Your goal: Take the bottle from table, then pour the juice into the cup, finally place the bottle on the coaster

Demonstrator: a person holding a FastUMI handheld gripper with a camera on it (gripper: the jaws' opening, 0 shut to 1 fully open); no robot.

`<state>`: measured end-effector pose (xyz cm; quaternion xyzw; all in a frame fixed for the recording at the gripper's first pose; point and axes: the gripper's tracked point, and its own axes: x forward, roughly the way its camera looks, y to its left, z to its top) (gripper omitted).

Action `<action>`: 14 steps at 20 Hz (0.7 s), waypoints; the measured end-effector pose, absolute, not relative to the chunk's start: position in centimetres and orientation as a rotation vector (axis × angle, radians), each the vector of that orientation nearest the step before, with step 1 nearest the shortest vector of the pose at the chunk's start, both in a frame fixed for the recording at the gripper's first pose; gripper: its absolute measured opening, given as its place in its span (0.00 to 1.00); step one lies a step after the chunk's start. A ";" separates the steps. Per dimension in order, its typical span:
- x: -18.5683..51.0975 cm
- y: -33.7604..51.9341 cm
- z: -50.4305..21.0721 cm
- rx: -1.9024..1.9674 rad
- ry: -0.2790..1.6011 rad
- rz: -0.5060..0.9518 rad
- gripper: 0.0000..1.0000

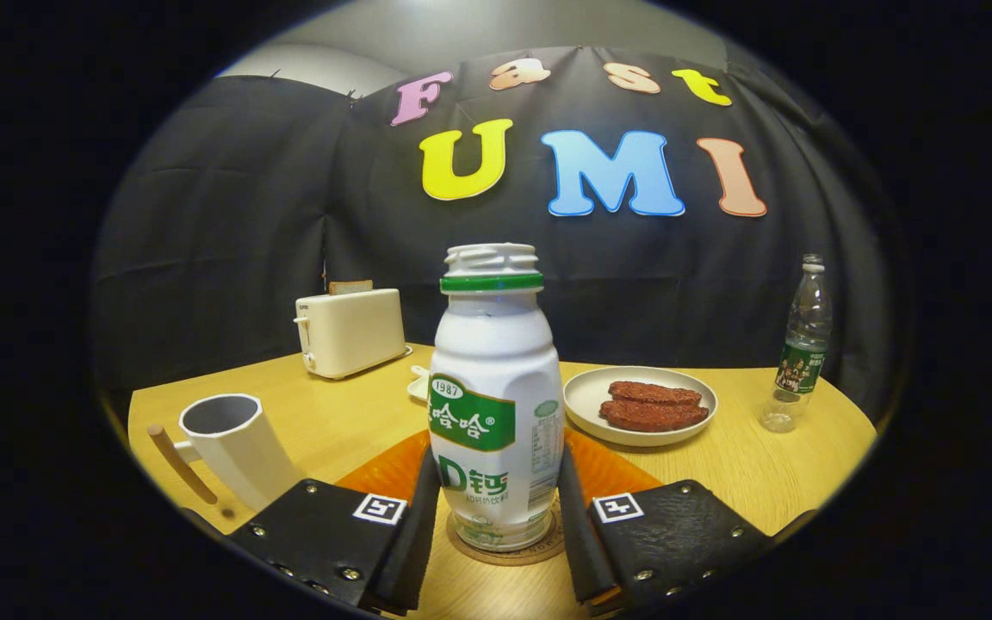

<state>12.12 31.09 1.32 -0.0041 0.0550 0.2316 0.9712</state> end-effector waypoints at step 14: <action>12.4 30.6 0.7 -0.047 0.123 0.430 0.73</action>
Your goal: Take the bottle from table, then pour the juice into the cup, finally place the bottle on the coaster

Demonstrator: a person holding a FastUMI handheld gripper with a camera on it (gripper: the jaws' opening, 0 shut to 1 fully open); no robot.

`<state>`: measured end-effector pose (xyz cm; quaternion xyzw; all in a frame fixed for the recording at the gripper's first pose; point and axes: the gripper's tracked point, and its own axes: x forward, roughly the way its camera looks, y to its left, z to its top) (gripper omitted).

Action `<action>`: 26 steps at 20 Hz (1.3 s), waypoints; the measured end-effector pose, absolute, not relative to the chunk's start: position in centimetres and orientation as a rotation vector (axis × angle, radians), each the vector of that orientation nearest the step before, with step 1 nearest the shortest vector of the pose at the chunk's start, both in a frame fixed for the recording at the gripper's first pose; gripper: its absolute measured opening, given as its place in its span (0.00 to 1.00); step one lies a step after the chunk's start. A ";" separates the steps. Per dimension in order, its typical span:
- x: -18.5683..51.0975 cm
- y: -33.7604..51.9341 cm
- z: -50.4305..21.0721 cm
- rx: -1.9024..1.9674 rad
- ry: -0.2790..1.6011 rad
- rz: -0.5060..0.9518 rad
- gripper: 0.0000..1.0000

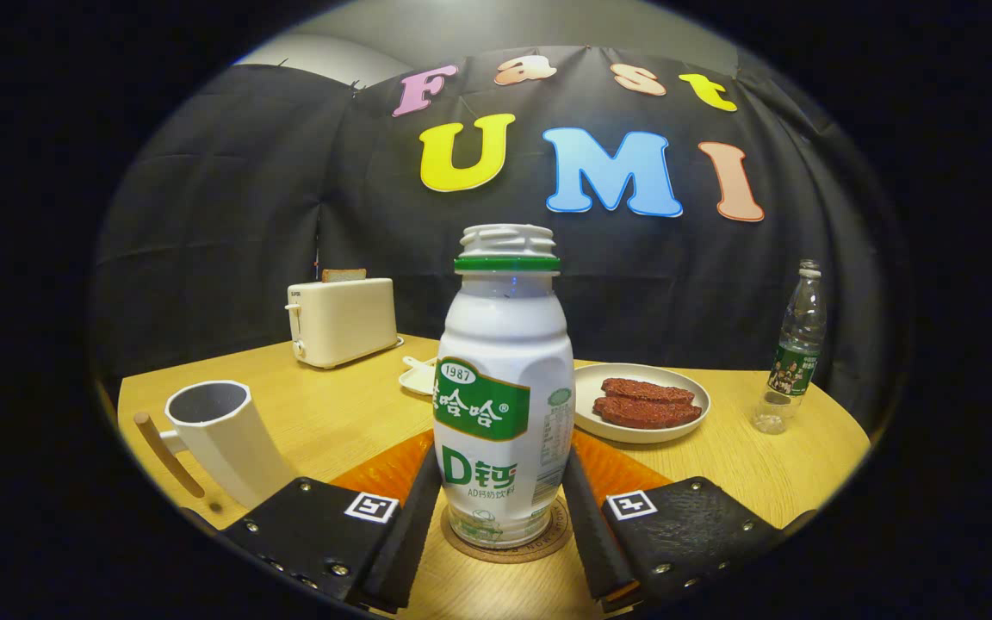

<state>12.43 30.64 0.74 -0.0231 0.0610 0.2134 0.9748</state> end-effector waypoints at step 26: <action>7.9 24.6 5.3 -0.019 -0.076 0.329 0.88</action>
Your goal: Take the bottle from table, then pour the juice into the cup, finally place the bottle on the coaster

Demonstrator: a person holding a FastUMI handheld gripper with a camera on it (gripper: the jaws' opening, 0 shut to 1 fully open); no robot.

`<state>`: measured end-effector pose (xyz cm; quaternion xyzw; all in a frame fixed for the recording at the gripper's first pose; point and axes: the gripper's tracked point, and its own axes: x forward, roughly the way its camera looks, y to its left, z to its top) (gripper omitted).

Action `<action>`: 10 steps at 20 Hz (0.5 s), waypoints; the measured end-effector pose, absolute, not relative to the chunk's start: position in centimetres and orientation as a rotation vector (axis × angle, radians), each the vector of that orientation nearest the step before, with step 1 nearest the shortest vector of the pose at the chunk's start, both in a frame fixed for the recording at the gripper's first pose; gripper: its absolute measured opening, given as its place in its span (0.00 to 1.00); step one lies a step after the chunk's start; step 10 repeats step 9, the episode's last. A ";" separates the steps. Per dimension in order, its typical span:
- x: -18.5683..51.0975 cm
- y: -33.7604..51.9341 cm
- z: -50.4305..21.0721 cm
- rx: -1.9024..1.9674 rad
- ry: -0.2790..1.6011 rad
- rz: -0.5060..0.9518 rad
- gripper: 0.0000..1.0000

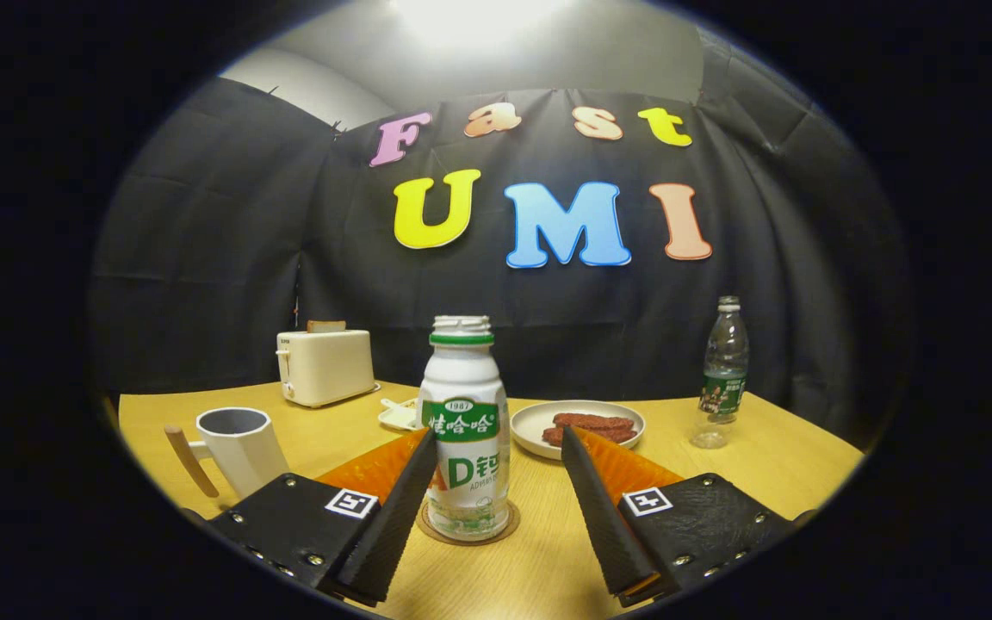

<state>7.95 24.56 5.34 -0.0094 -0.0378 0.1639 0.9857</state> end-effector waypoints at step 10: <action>5.8 16.5 9.4 -0.091 -0.129 0.231 0.88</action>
